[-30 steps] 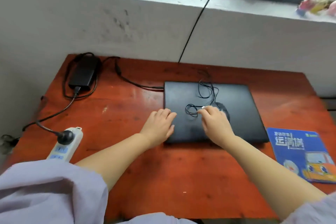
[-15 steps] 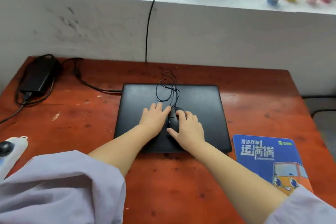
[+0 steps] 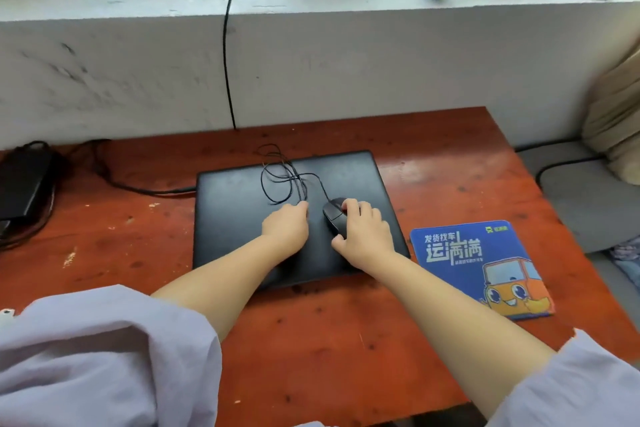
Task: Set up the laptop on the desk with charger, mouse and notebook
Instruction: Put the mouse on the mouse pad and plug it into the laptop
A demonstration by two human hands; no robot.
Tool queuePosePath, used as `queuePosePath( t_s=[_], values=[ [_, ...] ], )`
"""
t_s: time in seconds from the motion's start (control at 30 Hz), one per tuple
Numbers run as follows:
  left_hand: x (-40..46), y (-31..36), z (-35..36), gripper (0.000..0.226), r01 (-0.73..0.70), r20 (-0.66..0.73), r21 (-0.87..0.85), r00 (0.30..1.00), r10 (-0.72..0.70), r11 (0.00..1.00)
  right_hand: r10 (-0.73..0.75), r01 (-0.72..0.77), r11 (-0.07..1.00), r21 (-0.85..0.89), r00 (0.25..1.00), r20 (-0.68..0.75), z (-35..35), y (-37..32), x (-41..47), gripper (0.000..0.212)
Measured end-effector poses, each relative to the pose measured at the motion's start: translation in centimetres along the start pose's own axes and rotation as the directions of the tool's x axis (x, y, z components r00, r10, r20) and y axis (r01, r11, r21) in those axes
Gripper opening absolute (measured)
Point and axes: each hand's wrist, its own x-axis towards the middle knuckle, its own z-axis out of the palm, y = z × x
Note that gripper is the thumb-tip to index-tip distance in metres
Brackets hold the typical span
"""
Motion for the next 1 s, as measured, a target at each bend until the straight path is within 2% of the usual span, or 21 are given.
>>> queuePosePath(
  t_s=[0.07,0.2,0.4,0.53,0.63,0.7,0.8,0.87,0.93,1.0],
  values=[
    [0.2,1.8,-0.2,0.027,-0.066,-0.07,-0.07,0.996,0.061,0.995,0.046,-0.047,0.999,-0.01,0.996,-0.07,-0.9,1.9,-0.9,0.053],
    [0.3,6.9,-0.1,0.031,-0.247,-0.202,-0.064,0.952,0.23,0.967,0.208,-0.208,0.978,0.018,0.961,-0.18,-2.4,7.3,-3.9,0.053],
    [2.0,14.7,0.1,0.041,-0.463,-0.291,0.013,0.846,0.446,0.886,0.502,-0.491,0.865,0.105,0.848,-0.171,-3.0,17.6,-8.8,0.052],
    [3.6,19.3,0.4,0.043,-0.531,-0.341,0.047,0.787,0.513,0.846,0.568,-0.556,0.823,0.115,0.809,-0.156,-2.2,21.7,-10.2,0.051],
    [4.7,22.4,0.7,0.048,-0.612,-0.358,0.044,0.729,0.584,0.79,0.548,-0.533,0.835,0.135,0.828,-0.117,-1.4,23.4,-10.1,0.05],
    [5.6,24.0,0.7,0.054,-0.646,-0.354,0.029,0.707,0.612,0.763,0.52,-0.502,0.853,0.143,0.841,-0.148,-1.9,24.1,-9.3,0.045],
    [7.0,25.6,0.4,0.051,-0.638,-0.366,0.007,0.715,0.595,0.77,0.426,-0.359,0.899,0.249,0.847,-0.319,-4.7,25.1,-7.0,0.033],
    [7.7,25.9,0.0,0.04,-0.631,-0.39,0.013,0.711,0.585,0.776,0.342,-0.198,0.923,0.329,0.812,-0.473,-7.6,25.4,-4.7,0.028],
    [8.1,25.9,-0.4,0.033,-0.667,-0.408,0.054,0.664,0.626,0.743,0.226,-0.044,0.953,0.299,0.762,-0.607,-10.6,25.2,-2.1,0.03],
    [8.5,26.0,-0.9,0.033,-0.733,-0.371,0.169,0.573,0.731,0.66,0.076,0.071,0.977,0.202,0.766,-0.638,-12.8,24.8,0.4,0.033]
  ],
)
